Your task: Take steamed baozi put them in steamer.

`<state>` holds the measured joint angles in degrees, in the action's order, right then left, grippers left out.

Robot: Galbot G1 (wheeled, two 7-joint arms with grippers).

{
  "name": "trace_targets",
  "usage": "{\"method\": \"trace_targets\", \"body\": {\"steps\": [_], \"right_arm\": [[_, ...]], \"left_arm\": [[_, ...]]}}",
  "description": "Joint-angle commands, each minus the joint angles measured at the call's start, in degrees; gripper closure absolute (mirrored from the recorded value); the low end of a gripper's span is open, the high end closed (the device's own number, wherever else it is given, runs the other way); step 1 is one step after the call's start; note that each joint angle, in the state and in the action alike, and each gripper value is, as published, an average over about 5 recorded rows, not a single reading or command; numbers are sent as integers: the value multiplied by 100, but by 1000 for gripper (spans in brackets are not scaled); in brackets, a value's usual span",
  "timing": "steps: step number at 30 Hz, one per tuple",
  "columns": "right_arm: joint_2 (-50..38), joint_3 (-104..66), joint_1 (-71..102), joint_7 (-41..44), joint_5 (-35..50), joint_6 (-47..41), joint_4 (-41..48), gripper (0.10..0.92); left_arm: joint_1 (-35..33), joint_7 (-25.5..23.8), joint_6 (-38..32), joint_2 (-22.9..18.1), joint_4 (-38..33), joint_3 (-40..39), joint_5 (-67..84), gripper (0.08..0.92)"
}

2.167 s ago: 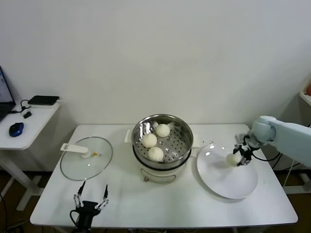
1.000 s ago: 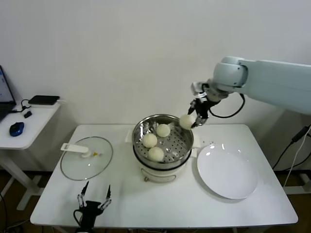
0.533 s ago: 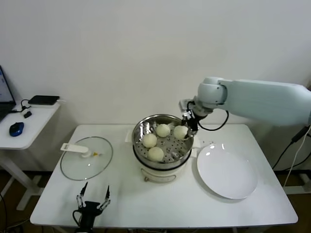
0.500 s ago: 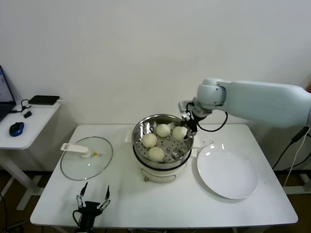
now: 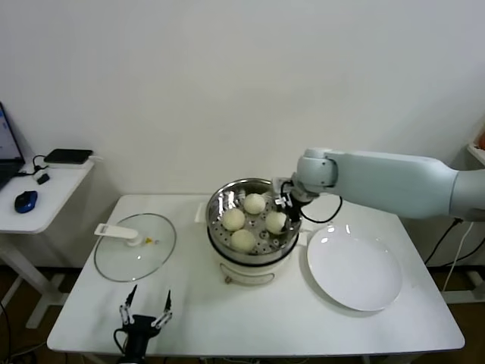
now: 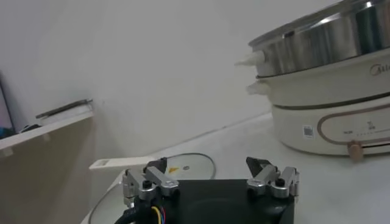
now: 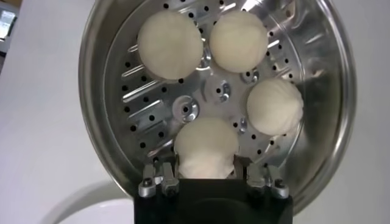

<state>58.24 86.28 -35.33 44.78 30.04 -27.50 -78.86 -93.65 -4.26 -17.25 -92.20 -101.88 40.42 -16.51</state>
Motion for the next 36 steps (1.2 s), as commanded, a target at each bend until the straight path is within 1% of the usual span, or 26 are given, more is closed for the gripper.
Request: {"method": "trace_targets", "body": {"steps": [1,4,9,12,17,21,23,26,31,33,36], "right_arm": [[17,-163,385,-222,-73,-39,71,411],[4,-56,105,-118,206,4,42,382],[-1,407,-817,181,888,202,106,254],[-62,604,-1251,362,1313,282,143,212],[-383,612,-1607,490,1739,302,96,203],[-983,224,-1467,179,1851,308,-142,202],[-1392,36,-1319,-79,1773,314,-370,202],[-2097,-393,-816,-848,1588,348,-792,203],[-3187,-2678,1549,-2700,1310,675,-1351,203],[-3477,-3472,2408,-3315,1500,951,-1562,203],[-3805,-4458,3535,-3994,1746,1365,-1905,203]], "left_arm": [[8,-3,10,-280,-10,-4,-2,177],[-1,-8,17,-280,-38,5,-3,177],[-26,-10,26,-280,-89,29,-1,177],[-43,-9,26,-280,-113,22,-8,177],[-60,-10,24,-280,-163,-13,-32,177],[-92,-8,13,-280,-213,4,-18,177],[-111,-5,6,-280,-222,27,-9,177],[-126,2,-6,-280,-226,52,-4,177],[-122,12,-25,-280,-227,22,-15,177],[-115,11,-27,-280,-224,9,-28,177],[-106,13,-28,-280,-217,15,-34,177]]}}
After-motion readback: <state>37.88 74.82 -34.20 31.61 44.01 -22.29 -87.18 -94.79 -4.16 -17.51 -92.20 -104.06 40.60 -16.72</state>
